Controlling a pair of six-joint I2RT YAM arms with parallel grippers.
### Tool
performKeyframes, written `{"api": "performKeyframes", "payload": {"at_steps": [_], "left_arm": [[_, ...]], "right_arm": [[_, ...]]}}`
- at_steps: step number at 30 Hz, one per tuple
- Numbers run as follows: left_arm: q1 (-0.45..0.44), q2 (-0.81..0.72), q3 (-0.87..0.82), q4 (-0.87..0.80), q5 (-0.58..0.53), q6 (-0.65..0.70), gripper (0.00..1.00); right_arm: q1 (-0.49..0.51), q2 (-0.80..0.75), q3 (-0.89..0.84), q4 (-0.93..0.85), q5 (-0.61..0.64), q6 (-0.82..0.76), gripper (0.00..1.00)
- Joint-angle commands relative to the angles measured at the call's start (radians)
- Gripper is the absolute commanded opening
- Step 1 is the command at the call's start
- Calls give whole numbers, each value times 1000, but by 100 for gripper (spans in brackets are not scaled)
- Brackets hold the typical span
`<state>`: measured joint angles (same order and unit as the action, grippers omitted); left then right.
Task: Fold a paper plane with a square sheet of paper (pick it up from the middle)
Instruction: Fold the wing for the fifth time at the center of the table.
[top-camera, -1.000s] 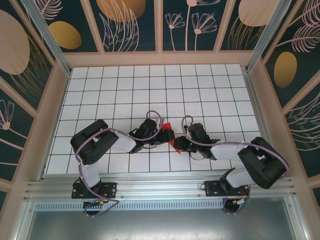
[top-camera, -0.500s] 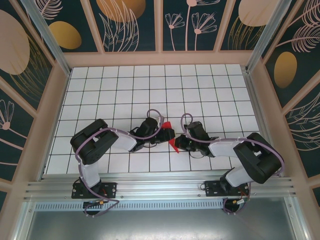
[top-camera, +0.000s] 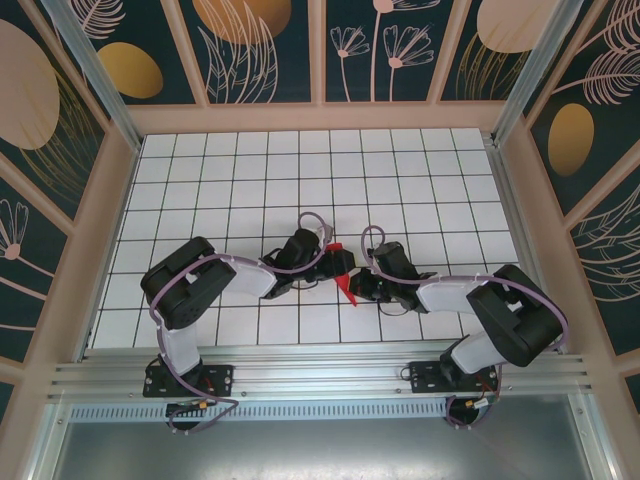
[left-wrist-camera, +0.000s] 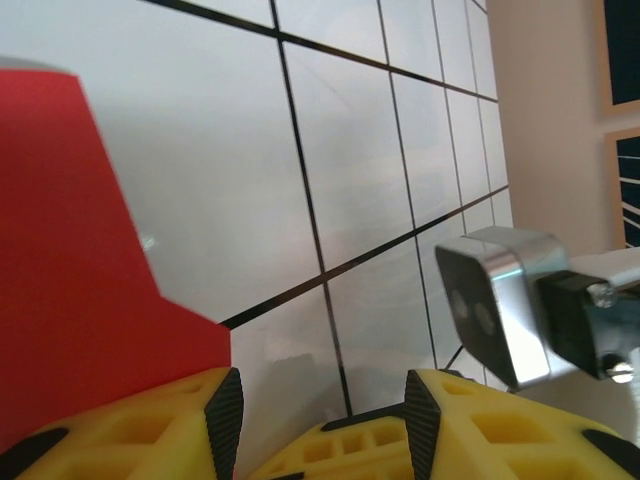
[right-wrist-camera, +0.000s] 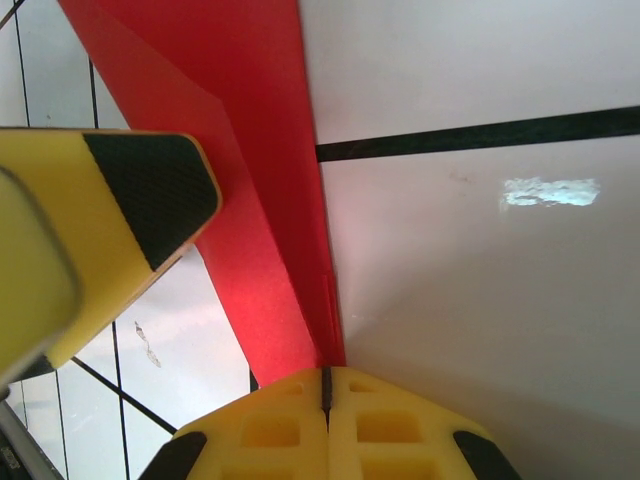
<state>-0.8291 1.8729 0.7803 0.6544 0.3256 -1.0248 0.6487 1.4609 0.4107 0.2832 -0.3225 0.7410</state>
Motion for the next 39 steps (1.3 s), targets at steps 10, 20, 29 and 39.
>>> {"api": "performKeyframes", "payload": {"at_steps": [10, 20, 29, 39], "left_arm": [[19, 34, 4, -100, -60, 49, 47], [22, 38, 7, -149, -74, 90, 46], [22, 34, 1, -141, -57, 91, 46], [21, 43, 7, -148, -46, 95, 46]], "right_arm": [[3, 34, -6, -150, 71, -17, 7], [3, -154, 28, -238, 80, -28, 20], [3, -170, 59, -133, -139, -49, 6], [-1, -37, 80, -131, -167, -61, 5]]}}
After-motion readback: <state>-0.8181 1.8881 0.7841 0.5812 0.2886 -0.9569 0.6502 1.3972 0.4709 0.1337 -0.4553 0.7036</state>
